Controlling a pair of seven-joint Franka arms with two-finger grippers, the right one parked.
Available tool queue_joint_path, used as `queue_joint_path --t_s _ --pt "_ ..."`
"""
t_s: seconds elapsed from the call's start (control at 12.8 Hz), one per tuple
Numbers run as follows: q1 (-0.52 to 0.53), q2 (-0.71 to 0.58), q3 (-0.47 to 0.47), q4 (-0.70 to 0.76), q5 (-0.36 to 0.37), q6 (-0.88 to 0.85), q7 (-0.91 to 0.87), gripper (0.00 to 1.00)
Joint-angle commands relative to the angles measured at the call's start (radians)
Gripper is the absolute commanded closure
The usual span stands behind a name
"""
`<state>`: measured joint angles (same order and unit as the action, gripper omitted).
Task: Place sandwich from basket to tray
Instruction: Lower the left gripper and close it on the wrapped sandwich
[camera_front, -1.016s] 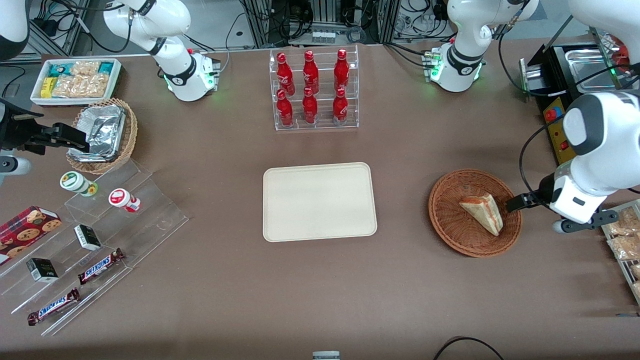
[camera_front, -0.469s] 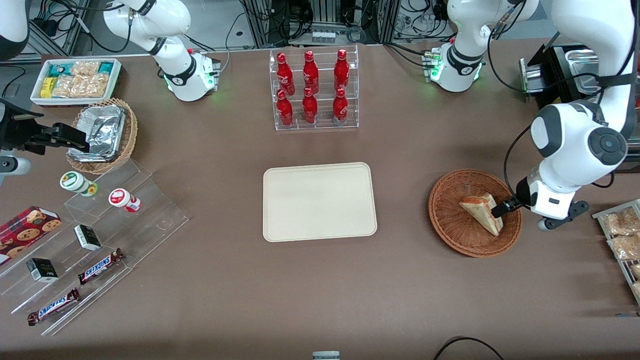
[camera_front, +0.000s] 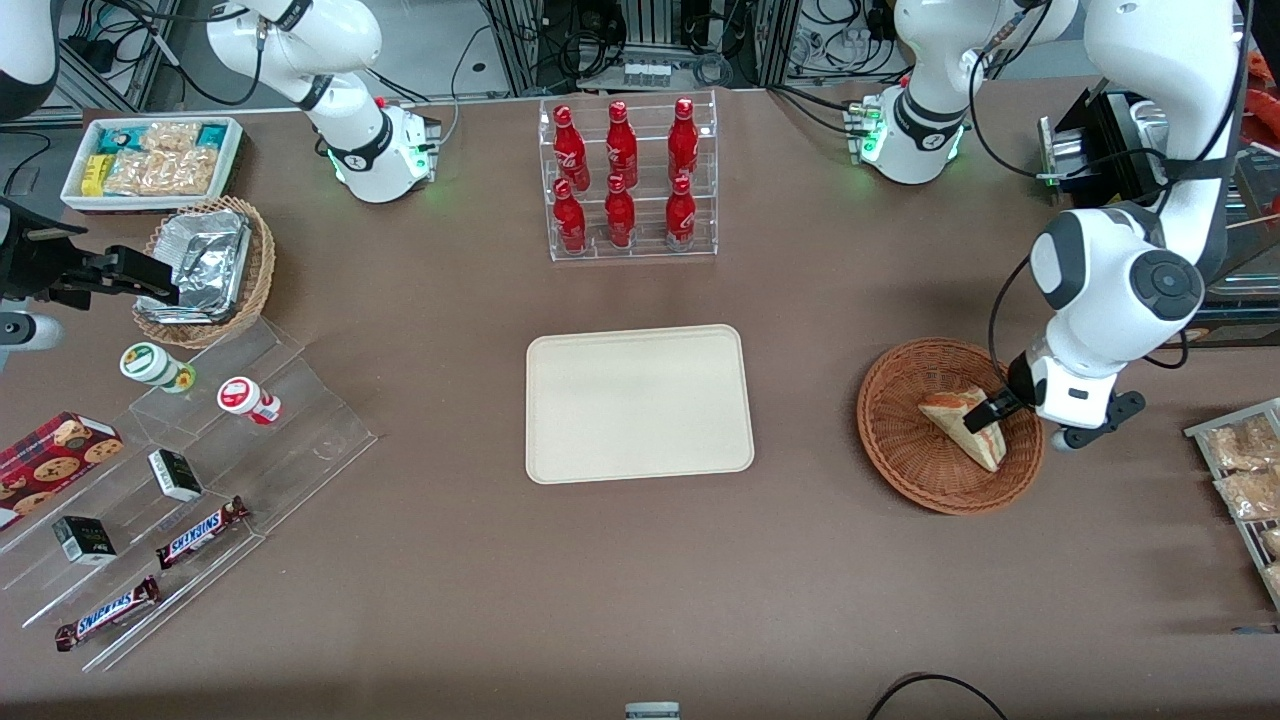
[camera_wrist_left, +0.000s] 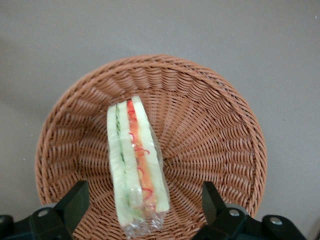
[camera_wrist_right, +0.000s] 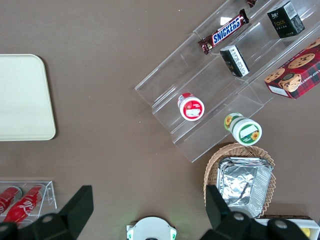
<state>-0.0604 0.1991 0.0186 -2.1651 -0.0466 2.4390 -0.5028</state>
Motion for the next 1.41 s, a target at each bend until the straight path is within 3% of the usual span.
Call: queue_joint_path --t_s 0.0,1.09,1.17,1.25,1.33 --pt "-0.018 -0.012 0.003 -0.024 -0.010 0.024 -0.022 0.00" --pt "-0.013 0.086 0.006 -0.053 -0.007 0.115 -0.016 0.02" --pt "-0.015 0.086 0.006 -0.055 -0.007 0.115 -0.016 0.17" --pt "-0.015 0.083 0.006 -0.055 -0.007 0.114 -0.017 0.51" --pt "-0.013 0.082 0.006 -0.055 -0.007 0.112 -0.017 0.76"
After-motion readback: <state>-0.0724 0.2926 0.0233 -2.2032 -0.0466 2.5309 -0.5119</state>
